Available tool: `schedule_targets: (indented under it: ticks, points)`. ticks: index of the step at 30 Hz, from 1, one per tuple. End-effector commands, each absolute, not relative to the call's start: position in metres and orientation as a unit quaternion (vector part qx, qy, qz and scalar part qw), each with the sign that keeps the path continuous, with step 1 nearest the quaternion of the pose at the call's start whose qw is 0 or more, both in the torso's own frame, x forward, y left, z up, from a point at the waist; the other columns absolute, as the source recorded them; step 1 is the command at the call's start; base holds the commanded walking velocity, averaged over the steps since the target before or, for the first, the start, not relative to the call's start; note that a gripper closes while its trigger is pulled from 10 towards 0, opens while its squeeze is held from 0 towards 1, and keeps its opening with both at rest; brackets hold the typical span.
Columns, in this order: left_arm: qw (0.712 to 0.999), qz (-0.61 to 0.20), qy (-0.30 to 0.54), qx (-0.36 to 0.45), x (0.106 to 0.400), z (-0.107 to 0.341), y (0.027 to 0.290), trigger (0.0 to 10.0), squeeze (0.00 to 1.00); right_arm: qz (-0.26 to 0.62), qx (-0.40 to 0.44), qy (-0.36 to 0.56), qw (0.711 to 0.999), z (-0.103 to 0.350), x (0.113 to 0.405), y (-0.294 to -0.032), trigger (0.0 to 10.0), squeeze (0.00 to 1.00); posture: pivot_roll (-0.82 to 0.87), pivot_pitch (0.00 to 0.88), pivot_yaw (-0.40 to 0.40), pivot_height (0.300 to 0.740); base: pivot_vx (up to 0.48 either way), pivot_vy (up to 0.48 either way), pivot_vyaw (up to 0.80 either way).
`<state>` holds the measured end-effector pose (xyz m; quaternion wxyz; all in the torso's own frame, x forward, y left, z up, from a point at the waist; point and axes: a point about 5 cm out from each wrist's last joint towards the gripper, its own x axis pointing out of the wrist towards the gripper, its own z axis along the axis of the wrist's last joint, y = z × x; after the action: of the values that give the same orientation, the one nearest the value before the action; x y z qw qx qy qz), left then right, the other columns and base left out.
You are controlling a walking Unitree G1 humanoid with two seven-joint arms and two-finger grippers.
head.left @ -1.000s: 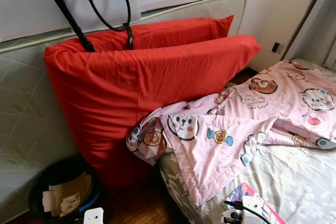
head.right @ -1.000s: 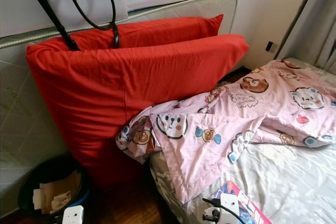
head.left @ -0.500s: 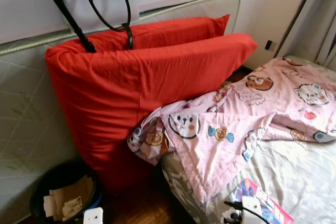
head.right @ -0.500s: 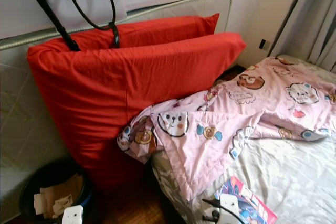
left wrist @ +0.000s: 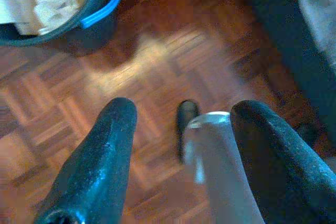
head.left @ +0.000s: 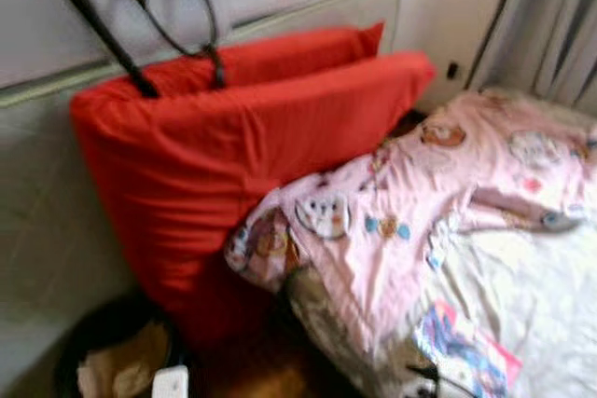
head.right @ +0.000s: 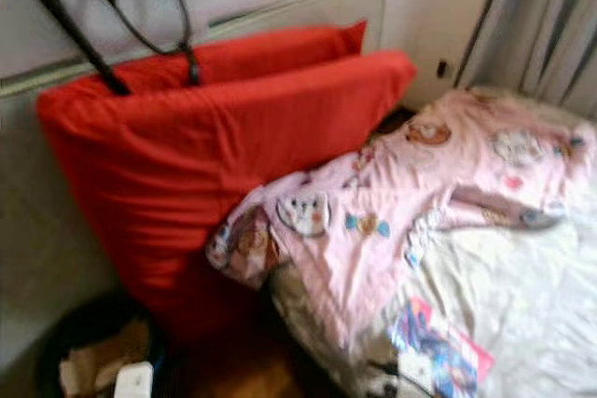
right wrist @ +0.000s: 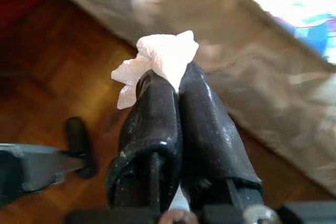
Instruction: Clean up the room
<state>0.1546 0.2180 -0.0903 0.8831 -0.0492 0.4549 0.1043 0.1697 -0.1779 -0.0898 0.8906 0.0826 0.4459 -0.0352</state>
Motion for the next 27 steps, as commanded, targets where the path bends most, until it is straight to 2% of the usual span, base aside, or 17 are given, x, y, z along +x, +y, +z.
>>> schedule_targets:
  ticks: [1, 27]
  points:
    - [0.881, 0.097, 0.461, -0.046, 0.1540, -0.0916, 0.2138, 10.0, 0.00, -0.042, 0.075, 0.443, 0.893, -0.0879, 0.1718, -0.1862, 10.0, 0.00, -0.06, 0.000, 0.025, 0.740, 0.000, 0.401, 0.00]
    - [0.882, 0.099, 0.458, -0.046, 0.1571, -0.0902, 0.2150, 10.0, 0.00, -0.036, 0.074, 0.442, 0.893, -0.0867, 0.1754, -0.1840, 10.0, 0.00, -0.04, 0.000, 0.020, 0.740, 0.000, 0.402, 0.00]
